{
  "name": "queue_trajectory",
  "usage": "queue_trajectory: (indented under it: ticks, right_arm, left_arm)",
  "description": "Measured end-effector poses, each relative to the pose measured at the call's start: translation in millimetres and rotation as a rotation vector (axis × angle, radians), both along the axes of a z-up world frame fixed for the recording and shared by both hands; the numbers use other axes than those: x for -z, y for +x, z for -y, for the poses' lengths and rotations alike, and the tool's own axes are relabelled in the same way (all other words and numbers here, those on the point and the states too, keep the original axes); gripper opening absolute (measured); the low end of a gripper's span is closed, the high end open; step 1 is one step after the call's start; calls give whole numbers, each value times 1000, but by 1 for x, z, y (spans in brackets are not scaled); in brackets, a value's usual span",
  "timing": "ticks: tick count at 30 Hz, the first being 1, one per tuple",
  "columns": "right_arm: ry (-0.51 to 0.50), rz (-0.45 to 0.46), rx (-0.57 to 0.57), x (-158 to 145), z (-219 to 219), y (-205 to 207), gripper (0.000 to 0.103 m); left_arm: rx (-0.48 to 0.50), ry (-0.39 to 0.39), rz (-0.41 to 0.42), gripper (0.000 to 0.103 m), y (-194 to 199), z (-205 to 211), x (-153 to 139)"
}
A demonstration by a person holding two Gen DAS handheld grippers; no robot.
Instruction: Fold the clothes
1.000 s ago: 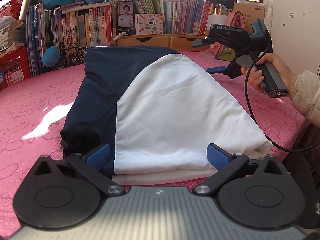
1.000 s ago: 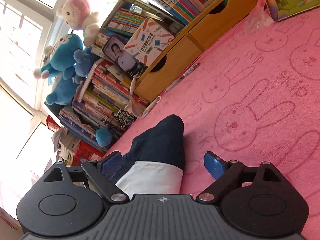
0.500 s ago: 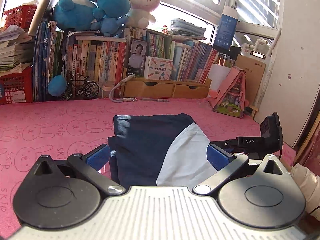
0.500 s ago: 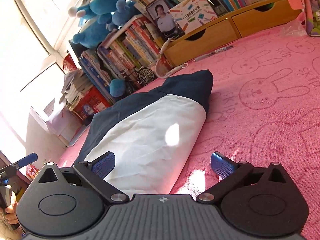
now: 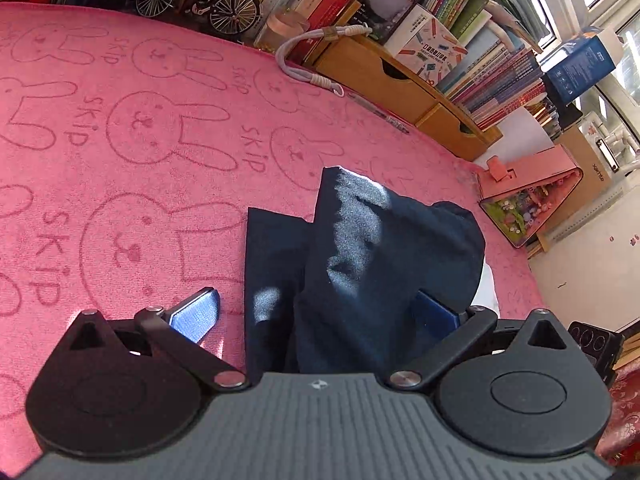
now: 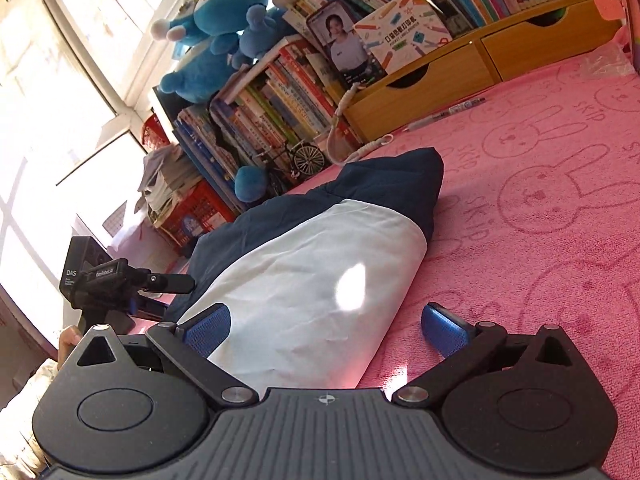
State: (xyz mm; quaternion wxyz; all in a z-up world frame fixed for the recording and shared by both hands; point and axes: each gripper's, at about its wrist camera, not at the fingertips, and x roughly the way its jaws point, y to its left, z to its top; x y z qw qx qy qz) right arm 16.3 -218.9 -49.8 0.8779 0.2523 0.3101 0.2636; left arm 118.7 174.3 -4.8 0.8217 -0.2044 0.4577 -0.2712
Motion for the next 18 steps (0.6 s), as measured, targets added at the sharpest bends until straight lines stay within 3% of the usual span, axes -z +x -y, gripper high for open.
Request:
queue_trajectory:
  ticks: [4,10,12,13,14,15,17,18]
  right_arm:
    - [-26,8,-1,0,-6,5,103]
    - [-6,0,2,1,-9,16,103]
    - [-6,-4,9,1,-11,20,103]
    - [-21,-4,14,1,-14,21,103]
    - [-71,-2,32,-2,-19,21,84]
    - [-154,15,51,-7,-30,18,73]
    - [-301,64,76,-18,-52,11,61]
    - [-346,93,80,-23,-60,8,59]
  left_arm:
    - [18,-55,-18,103,11,2,2]
    - [44,10,58,100,5,15,0]
    - [30,34,89,91,0,17,-1]
    - [17,23,90,81,-3,16,-1]
    - [2,7,88,64,-5,13,0]
    - [-15,-16,79,55,-8,11,1]
    - [-50,-33,95,36,-15,7,-1]
    - [-68,-31,111,32,-18,5,-3]
